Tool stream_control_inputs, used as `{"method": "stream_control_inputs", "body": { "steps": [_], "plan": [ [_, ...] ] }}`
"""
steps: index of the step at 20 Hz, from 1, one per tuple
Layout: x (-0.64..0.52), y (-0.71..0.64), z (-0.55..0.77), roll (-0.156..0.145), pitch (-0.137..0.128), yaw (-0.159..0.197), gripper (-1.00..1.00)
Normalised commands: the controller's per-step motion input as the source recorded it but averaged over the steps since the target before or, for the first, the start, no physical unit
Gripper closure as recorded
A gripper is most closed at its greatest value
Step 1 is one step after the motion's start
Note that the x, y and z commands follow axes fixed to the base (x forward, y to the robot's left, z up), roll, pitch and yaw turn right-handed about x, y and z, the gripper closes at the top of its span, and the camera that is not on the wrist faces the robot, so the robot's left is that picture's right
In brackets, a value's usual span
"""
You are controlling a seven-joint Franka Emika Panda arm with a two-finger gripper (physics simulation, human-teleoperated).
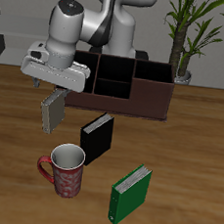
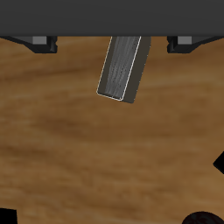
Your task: Place the yellow book into the back desk caddy's right compartment
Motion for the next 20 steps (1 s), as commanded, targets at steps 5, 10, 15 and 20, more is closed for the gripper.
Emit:
{"method": "stream_control_inputs", "body": {
  "steps": [5,10,15,20],
  "plan": [
    [0.04,-0.02,-0.29,-0.001,0.028,-0.043,-1.00],
    [0.12,0.01,-0.32,0.002,0.036,-0.052,-1.00],
    [0.04,0.06,-0.18,-0.011,0.011,-0.019,1.00],
    [0.02,0.06,0.02,0.010,-0.004,-0.014,1.00]
  ]
}}
